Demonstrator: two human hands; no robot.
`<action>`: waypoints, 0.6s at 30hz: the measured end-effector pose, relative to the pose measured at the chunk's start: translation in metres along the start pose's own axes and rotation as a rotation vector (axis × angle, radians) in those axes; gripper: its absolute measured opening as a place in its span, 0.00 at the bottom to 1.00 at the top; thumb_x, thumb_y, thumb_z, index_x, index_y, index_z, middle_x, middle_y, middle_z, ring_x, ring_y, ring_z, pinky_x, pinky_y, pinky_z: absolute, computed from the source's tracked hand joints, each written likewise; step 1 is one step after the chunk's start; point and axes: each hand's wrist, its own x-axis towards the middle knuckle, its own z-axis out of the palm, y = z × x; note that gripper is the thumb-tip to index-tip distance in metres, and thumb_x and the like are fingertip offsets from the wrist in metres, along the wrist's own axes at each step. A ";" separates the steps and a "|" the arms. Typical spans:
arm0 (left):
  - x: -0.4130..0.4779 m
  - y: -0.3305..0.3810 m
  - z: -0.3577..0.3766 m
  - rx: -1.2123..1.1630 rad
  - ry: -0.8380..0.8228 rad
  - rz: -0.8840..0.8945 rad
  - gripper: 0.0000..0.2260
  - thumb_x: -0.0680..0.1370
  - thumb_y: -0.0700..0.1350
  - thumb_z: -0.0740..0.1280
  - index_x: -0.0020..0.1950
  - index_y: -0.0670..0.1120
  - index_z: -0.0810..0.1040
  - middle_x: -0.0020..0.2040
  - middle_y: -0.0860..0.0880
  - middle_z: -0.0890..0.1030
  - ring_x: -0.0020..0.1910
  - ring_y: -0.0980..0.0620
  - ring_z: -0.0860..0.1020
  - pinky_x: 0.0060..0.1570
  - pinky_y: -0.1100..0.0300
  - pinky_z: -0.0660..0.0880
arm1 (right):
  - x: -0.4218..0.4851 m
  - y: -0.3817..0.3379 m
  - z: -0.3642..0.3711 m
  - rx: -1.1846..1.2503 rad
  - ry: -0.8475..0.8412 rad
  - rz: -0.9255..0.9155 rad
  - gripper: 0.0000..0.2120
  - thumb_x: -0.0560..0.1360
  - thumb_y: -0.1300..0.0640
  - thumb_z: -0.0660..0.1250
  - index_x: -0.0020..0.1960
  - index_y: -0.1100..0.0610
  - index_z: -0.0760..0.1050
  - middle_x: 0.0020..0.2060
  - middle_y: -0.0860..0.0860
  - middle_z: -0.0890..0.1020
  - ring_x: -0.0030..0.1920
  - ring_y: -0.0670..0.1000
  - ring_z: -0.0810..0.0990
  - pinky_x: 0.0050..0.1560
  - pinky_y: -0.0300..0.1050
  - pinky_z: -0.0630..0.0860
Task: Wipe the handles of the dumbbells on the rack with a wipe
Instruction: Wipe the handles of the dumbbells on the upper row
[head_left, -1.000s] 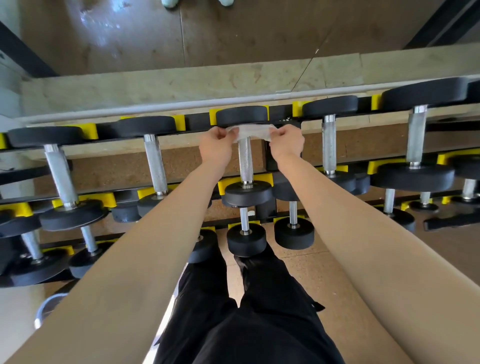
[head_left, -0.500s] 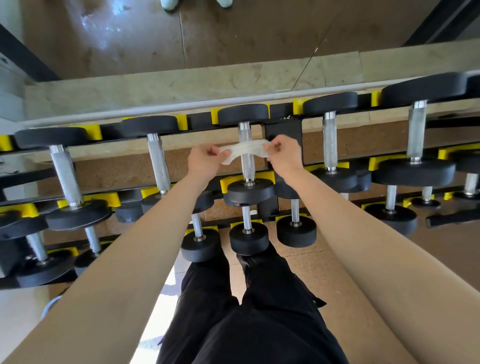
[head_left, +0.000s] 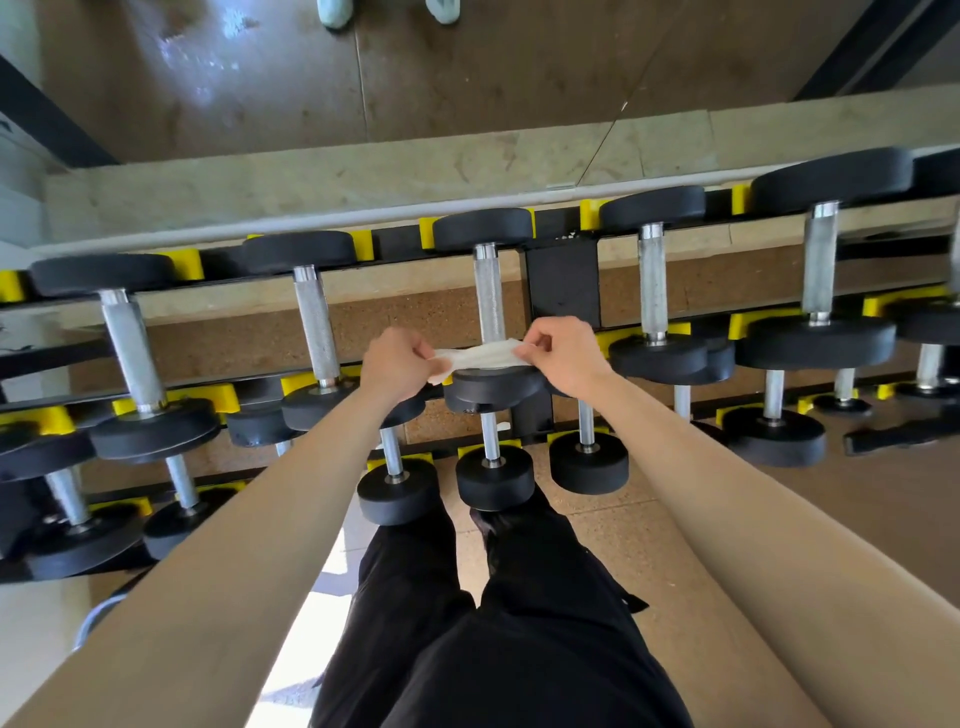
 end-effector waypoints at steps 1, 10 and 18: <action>-0.001 0.005 0.001 -0.034 -0.010 0.028 0.08 0.74 0.50 0.76 0.45 0.46 0.83 0.47 0.52 0.82 0.50 0.49 0.80 0.48 0.56 0.73 | 0.001 0.005 -0.003 -0.036 0.016 0.016 0.06 0.77 0.53 0.72 0.45 0.55 0.81 0.40 0.48 0.82 0.42 0.47 0.78 0.45 0.42 0.75; -0.007 0.003 -0.010 0.064 0.079 -0.014 0.09 0.76 0.47 0.72 0.39 0.46 0.78 0.42 0.48 0.81 0.44 0.47 0.78 0.41 0.57 0.73 | 0.006 -0.013 0.002 -0.048 -0.051 0.003 0.05 0.76 0.53 0.73 0.47 0.55 0.83 0.42 0.48 0.83 0.44 0.47 0.80 0.48 0.42 0.77; -0.010 0.015 -0.040 -0.986 0.291 -0.172 0.04 0.78 0.41 0.65 0.44 0.47 0.76 0.46 0.47 0.78 0.51 0.46 0.80 0.50 0.55 0.82 | 0.018 -0.006 -0.012 0.246 0.100 0.157 0.06 0.77 0.61 0.70 0.52 0.55 0.84 0.45 0.48 0.84 0.48 0.48 0.82 0.55 0.44 0.79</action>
